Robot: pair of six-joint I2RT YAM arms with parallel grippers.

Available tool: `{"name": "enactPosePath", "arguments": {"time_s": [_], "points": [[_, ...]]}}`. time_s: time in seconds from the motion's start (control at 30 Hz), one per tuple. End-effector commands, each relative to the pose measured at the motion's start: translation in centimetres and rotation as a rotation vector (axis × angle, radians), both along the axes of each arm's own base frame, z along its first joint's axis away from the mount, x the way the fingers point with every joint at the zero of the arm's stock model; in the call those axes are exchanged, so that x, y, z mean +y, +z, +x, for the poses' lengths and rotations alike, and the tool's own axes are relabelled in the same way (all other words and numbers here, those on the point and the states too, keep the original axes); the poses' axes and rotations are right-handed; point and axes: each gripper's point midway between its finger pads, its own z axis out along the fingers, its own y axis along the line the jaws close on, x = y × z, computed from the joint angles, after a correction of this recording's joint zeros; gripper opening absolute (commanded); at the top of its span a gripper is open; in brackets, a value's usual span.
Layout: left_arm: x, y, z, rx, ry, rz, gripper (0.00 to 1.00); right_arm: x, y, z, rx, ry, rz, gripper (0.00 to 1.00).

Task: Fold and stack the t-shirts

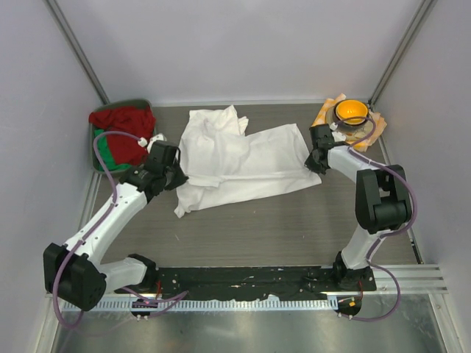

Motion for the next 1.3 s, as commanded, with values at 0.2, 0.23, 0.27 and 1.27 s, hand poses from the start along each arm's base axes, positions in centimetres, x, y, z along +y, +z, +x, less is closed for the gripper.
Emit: {"name": "enactPosePath", "arguments": {"time_s": [0.2, 0.23, 0.27, 1.27], "points": [[-0.4, -1.4, 1.4, -0.007, -0.012, -0.012, 0.0, 0.1, 1.7, 5.1, -0.109, -0.052, 0.012, 0.23], [-0.4, -1.5, 1.5, -0.007, -0.009, -0.012, 0.0, 0.1, 1.2, 5.4, -0.105, -0.058, 0.007, 0.39], [-0.4, -1.8, 1.6, -0.001, -0.005, -0.011, 0.0, 0.1, 1.5, 6.1, -0.135, -0.063, 0.012, 0.62], [-1.3, -3.2, 6.4, 0.08, 0.085, 0.011, 1.0, 6.4, 11.0, -3.9, -0.332, 0.275, -0.044, 1.0]]}}
